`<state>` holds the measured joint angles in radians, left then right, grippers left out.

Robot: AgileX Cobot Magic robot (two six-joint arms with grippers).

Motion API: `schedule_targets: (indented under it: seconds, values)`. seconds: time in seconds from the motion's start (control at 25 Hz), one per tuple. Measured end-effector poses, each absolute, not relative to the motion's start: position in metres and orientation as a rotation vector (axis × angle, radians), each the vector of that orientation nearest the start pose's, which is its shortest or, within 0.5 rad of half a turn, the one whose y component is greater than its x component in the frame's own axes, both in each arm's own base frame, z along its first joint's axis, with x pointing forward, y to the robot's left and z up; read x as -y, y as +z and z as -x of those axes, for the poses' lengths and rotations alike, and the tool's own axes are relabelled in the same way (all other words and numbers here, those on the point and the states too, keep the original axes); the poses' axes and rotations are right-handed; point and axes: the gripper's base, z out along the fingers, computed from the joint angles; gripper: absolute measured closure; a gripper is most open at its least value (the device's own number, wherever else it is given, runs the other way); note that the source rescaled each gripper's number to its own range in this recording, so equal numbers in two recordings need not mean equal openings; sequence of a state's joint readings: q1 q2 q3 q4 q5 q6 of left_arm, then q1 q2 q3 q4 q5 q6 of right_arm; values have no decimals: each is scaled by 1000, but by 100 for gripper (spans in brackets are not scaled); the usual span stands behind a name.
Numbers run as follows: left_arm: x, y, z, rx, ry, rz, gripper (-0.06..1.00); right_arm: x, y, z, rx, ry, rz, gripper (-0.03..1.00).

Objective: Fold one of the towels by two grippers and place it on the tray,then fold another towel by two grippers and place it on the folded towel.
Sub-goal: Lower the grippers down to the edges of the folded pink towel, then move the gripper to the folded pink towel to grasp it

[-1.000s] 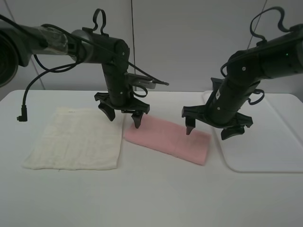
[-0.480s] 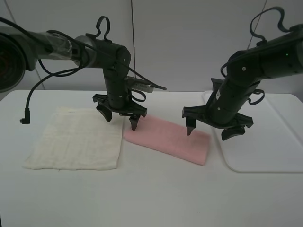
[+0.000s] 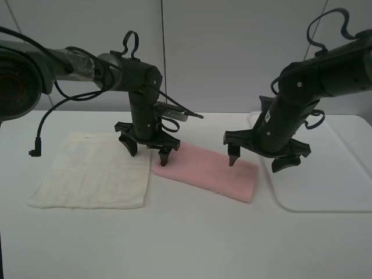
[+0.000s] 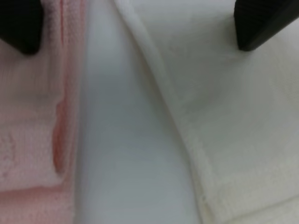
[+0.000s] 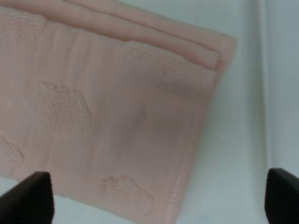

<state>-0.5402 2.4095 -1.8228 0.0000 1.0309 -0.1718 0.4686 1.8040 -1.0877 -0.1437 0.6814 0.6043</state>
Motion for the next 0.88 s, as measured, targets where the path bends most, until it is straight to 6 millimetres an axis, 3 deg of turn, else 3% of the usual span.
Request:
schedule_targets:
  seconds: [0.44,0.88]
  values:
    - [242,91,-403,-3053,-21,-569,-6,-150,171,-313,-2820,121,-177,2]
    - [242,91,-403,-3053,-21,-569,-6,-154,119,-315,-2962,66,-250,2]
